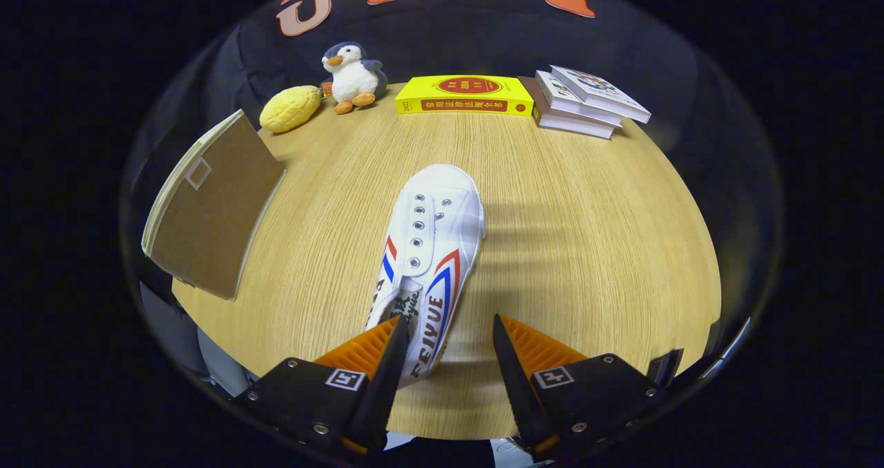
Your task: Open the storage box then place both shoes into the box .Put the left shoe in first, then the right shoe, with the right side of both shoes facing outward in a uniform manner.
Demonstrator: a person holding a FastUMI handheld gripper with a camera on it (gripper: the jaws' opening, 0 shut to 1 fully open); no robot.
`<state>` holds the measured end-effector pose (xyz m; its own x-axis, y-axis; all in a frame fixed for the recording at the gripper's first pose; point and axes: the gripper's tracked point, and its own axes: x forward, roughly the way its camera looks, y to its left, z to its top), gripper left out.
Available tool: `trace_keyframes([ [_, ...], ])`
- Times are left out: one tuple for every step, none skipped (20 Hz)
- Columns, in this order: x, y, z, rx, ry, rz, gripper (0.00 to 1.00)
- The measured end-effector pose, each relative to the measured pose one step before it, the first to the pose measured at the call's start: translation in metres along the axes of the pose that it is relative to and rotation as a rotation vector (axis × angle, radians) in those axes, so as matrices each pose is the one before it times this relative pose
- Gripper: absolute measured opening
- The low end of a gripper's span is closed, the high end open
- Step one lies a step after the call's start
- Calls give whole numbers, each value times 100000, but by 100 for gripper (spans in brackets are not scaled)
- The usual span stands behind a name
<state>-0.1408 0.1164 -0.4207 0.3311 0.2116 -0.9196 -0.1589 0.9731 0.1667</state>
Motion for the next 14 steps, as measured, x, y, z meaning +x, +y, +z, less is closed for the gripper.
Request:
trace_keyframes([
  [434, -50, -55, 522, 509, -863, 71],
  [440, 33, 21, 1571, 339, -586, 64],
  [344, 163, -356, 2507, 1819, 63, 61],
  [252, 428, -135, 3034, 1259, 1095, 55],
  [129, 392, 11, 3431, 537, 1562, 51],
  [88, 327, -16, 2213, 736, 1725, 40],
  [-52, 87, 5, 1814, 434, 731, 35],
  [23, -84, 59, 2036, 630, -101, 26],
  [-24, -179, 25, 2774, 535, -221, 24],
  [19, -106, 28, 2739, 353, -128, 16],
  [-110, -194, 50, 2272, -232, -20, 12],
  [-184, 136, 212, 1177, -661, 1420, 4],
  [-229, 63, 175, 2108, -840, 998, 3],
  [-363, 124, 507, 3189, -1717, 1107, 1],
])
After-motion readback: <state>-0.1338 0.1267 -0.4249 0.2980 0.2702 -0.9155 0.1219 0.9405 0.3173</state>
